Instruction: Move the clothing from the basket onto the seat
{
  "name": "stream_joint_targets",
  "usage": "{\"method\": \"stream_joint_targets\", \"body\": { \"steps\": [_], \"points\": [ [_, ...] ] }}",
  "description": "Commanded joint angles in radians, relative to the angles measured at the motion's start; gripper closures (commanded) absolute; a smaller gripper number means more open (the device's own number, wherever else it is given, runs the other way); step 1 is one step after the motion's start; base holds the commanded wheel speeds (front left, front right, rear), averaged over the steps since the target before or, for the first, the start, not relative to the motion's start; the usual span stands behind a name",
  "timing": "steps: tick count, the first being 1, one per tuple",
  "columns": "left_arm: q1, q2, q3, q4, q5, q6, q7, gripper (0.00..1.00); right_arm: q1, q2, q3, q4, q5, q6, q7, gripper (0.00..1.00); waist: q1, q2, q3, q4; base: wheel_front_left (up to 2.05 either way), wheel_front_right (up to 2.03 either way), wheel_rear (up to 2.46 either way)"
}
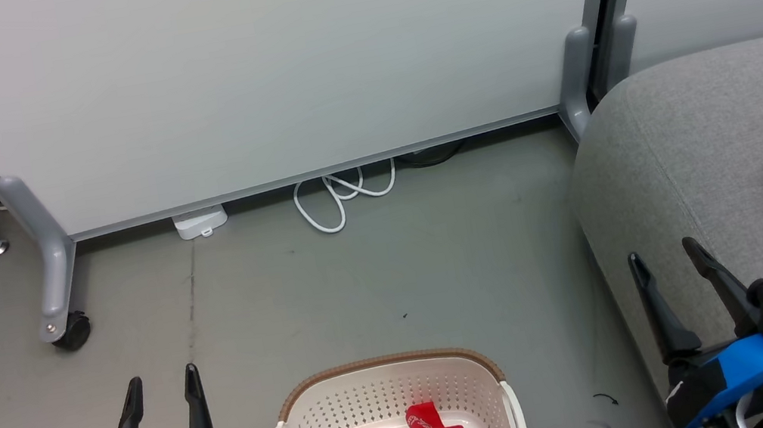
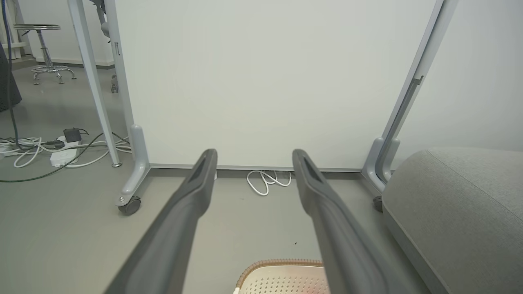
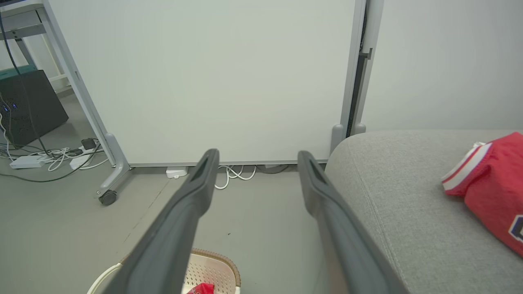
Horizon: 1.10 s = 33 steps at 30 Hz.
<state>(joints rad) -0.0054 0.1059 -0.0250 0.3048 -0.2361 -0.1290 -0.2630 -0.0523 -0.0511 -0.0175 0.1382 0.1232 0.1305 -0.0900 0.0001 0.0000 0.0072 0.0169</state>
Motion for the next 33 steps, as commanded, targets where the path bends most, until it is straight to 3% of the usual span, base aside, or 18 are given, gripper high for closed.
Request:
{"method": "stream_joint_targets", "body": {
  "steps": [1, 18, 33],
  "points": [
    [0.007, 0.005, -0.001, -0.004, 0.002, -0.002, -0.003, 0.0, 0.014, 0.001, 0.001, 0.001, 0.007, 0.0, -0.004, 0.0, -0.0001, 0.0, 0.0, -0.001, 0.0, 0.0, 0.0],
    [-0.023, 0.004, -0.017, 0.001, -0.005, -0.001, -0.003, 0.0, -0.012, 0.001, 0.02, -0.01, 0.012, 0.0, -0.006, 0.0, -0.0001, 0.0, 0.048, -0.023, 0.0, 0.0, 0.0],
    [-0.172, -0.018, -0.089, 0.155, -0.053, -0.001, -0.003, 0.0, -0.104, 0.001, 0.065, -0.058, 0.021, 0.0, -0.01, 0.0, -0.0001, 0.0, 0.3, -0.129, 0.0, 0.0, 0.0]
  ]
}}
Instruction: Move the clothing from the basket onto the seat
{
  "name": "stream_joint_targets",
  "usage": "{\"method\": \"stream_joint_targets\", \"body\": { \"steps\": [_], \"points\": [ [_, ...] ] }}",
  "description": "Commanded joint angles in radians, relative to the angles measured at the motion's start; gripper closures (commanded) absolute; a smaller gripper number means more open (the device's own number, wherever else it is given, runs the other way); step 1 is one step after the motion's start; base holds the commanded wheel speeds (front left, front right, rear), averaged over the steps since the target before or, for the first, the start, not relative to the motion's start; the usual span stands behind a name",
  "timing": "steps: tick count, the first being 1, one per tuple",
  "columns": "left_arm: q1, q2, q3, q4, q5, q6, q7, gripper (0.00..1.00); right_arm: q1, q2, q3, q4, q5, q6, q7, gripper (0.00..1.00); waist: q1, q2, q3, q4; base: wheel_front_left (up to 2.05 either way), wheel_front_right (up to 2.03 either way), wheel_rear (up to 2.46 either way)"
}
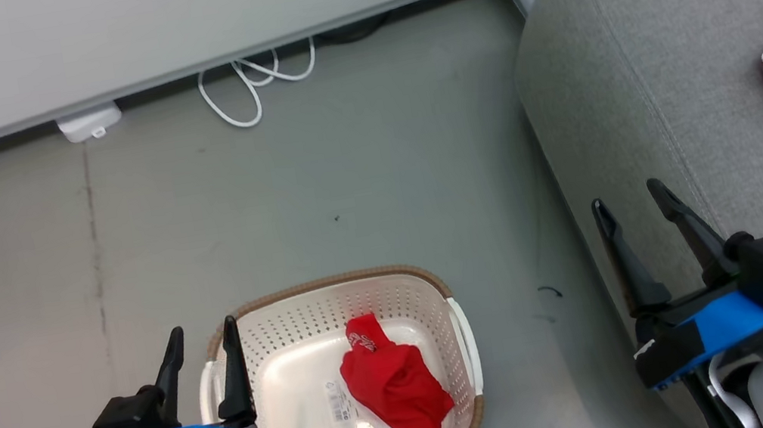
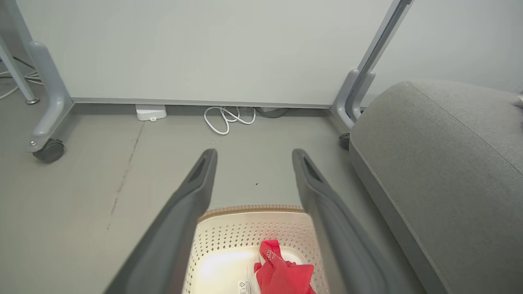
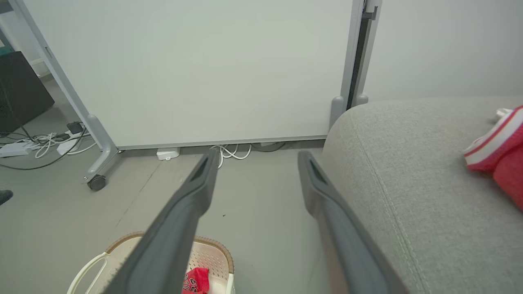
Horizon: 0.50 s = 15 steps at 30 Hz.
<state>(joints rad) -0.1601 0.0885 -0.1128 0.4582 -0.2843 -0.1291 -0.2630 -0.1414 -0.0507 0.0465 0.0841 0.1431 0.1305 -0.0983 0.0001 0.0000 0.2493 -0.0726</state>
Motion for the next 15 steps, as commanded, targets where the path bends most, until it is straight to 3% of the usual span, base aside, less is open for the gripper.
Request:
{"method": "stream_joint_targets", "body": {
  "steps": [1, 15],
  "points": [
    [-0.031, 0.0, -0.009, 0.017, -0.007, -0.001, -0.003, 0.0, -0.023, 0.001, 0.004, -0.007, 0.0, 0.0, -0.005, 0.0, -0.0001, 0.0, 0.079, -0.049, 0.0, 0.0, 0.0],
    [-0.238, 0.062, -0.221, 0.288, -0.058, -0.001, -0.003, 0.0, -0.106, 0.001, 0.04, -0.006, 0.037, 0.0, -0.062, 0.0, -0.0001, 0.0, 0.337, -0.169, 0.0, 0.0, 0.0]
  ]
}}
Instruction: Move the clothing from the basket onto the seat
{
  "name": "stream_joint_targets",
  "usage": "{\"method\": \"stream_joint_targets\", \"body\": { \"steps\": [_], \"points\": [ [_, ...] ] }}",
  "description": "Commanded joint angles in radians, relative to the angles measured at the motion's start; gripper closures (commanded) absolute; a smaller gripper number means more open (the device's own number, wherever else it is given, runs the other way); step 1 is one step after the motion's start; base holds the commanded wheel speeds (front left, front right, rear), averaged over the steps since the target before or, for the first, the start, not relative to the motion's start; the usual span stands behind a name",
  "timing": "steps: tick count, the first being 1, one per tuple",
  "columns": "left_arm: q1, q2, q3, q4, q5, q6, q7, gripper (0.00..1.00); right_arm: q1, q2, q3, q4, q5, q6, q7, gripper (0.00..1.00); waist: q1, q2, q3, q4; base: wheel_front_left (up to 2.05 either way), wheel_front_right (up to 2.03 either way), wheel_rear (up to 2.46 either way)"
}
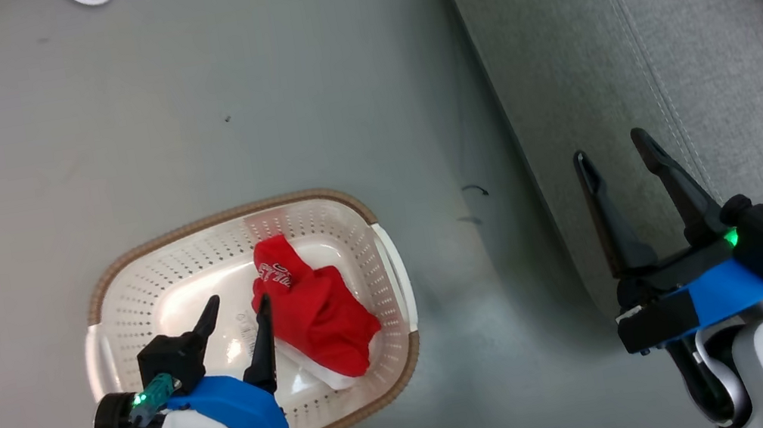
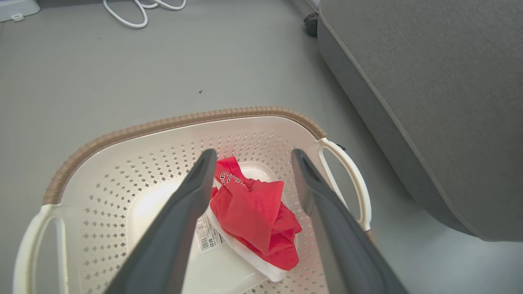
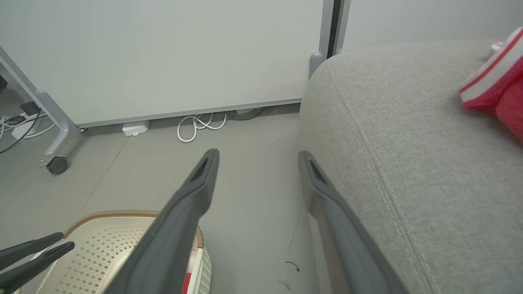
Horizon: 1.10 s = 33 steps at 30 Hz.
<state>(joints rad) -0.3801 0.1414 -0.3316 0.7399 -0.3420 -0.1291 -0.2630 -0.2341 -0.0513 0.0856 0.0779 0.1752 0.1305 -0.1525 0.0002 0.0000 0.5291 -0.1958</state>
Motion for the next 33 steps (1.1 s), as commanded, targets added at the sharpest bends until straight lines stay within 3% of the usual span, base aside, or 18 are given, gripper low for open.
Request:
{"method": "stream_joint_targets", "body": {
  "steps": [1, 18, 32, 33],
  "points": [
    [-0.032, 0.012, -0.013, 0.023, -0.008, -0.001, -0.003, 0.0, -0.018, 0.001, 0.002, 0.0, 0.006, 0.0, -0.011, 0.0, -0.0002, 0.0, 0.074, -0.054, 0.0, 0.0, 0.0],
    [-0.234, 0.058, -0.177, 0.29, 0.002, 0.0, -0.003, 0.0, -0.067, 0.001, 0.041, 0.006, 0.055, 0.0, -0.075, 0.0, -0.0002, 0.0, 0.301, -0.118, 0.0, 0.0, 0.0],
    [-0.376, 0.053, -0.17, 0.422, 0.018, 0.087, -0.003, 0.0, -0.098, 0.001, 0.066, 0.019, 0.068, 0.0, -0.099, 0.0, -0.0002, 0.0, 0.386, -0.128, 0.0, 0.0, 0.0],
    [-0.384, 0.051, -0.17, 0.429, 0.018, 0.091, -0.003, 0.15, -0.101, 0.001, 0.068, 0.022, 0.07, 0.0, -0.1, 0.0, -0.0002, 0.0, 0.388, -0.128, 0.0, 0.0, 0.0]
  ]
}}
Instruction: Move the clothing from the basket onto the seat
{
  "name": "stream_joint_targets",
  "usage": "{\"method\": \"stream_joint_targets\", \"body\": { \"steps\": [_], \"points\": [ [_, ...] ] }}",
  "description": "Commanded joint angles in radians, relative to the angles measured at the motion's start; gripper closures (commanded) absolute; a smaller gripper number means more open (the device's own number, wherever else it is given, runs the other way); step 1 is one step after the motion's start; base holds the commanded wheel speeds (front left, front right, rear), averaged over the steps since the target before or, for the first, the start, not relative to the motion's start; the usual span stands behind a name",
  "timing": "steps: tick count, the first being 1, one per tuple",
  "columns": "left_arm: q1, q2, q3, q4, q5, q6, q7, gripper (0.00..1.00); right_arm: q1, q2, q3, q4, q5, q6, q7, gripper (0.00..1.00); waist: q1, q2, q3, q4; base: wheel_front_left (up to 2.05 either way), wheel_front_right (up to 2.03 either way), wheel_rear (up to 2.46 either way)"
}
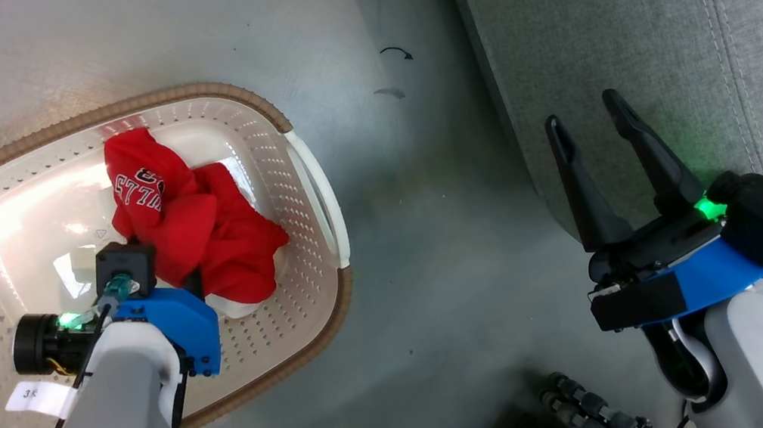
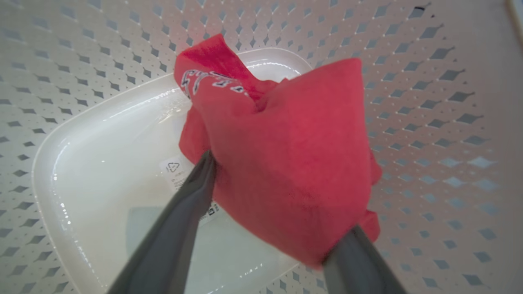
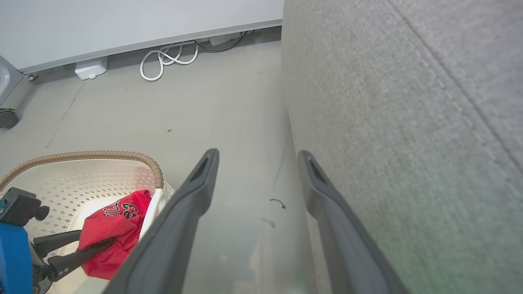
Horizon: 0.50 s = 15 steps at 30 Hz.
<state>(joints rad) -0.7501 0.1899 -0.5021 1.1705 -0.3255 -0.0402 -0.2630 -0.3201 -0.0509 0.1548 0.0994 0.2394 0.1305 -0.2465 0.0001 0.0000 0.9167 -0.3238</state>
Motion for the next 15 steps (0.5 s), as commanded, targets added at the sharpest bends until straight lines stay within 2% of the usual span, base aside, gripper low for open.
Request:
{"method": "stream_joint_targets", "body": {
  "steps": [1, 2, 15],
  "points": [
    [-0.02, 0.001, 0.0, 0.005, 0.001, 0.005, -0.003, 0.69, -0.018, 0.001, 0.002, 0.002, 0.008, 0.0, -0.005, 0.0, -0.0001, 0.0, 0.001, -0.001, 0.0, 0.0, 0.0],
    [-0.024, -0.001, 0.0, 0.009, 0.0, 0.007, -0.003, 1.0, -0.02, 0.001, 0.005, 0.004, 0.01, 0.0, -0.006, 0.0, -0.0001, 0.0, 0.002, -0.001, 0.0, 0.0, 0.0],
    [-0.029, -0.022, 0.005, 0.021, -0.016, -0.017, -0.003, 1.0, -0.034, 0.001, 0.01, 0.024, 0.005, 0.0, -0.015, 0.0, -0.0001, 0.0, -0.003, 0.015, 0.0, 0.0, 0.0]
  ]
}}
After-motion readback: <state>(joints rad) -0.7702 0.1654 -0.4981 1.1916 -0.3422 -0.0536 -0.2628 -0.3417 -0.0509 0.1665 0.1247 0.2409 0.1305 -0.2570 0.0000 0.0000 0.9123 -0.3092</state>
